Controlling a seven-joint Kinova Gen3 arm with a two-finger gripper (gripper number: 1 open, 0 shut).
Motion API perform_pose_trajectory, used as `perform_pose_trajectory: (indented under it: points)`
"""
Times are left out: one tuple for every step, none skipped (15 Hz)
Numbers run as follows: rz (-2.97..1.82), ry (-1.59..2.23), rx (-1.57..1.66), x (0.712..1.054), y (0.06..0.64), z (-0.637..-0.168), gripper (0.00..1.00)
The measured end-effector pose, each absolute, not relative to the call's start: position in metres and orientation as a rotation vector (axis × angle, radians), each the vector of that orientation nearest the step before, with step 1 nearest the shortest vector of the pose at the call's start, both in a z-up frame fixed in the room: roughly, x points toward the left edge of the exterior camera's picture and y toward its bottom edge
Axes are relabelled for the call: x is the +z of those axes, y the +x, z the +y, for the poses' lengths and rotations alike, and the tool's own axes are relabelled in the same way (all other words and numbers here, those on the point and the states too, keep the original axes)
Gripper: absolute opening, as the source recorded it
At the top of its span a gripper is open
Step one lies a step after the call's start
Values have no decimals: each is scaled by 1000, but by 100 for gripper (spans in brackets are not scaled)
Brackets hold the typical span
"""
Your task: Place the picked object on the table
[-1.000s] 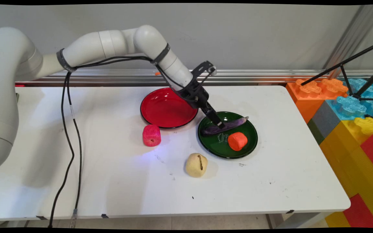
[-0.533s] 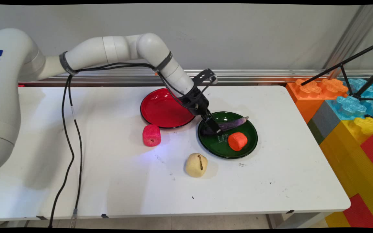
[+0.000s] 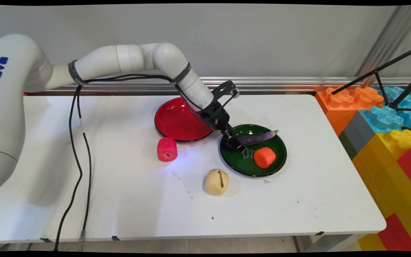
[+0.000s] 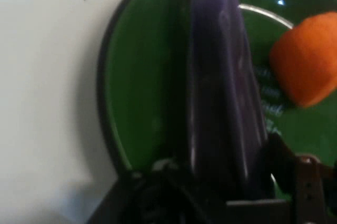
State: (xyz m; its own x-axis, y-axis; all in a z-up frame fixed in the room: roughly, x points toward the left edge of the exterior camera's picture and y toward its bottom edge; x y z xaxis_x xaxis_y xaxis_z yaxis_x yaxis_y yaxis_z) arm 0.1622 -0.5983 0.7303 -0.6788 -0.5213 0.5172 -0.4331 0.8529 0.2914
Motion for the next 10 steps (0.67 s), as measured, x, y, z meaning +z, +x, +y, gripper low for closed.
perform_pose_trajectory:
  points:
    - [-2421, 688, -190, 729, 163, -599, 0]
    - [-2421, 683, -190, 728, 165, -599, 0]
    - [-2420, 680, -190, 728, 165, -600, 0]
    - [-2416, 675, -189, 729, 166, -600, 0]
    - [-2411, 669, -189, 731, 167, -601, 0]
    - [-2403, 664, -189, 734, 169, -602, 0]
    - [-2395, 660, -188, 738, 171, -602, 0]
    - [-2384, 655, -189, 744, 173, -602, 0]
    - [-2374, 651, -190, 750, 174, -602, 0]
    - [-2362, 650, -192, 756, 177, -602, 0]
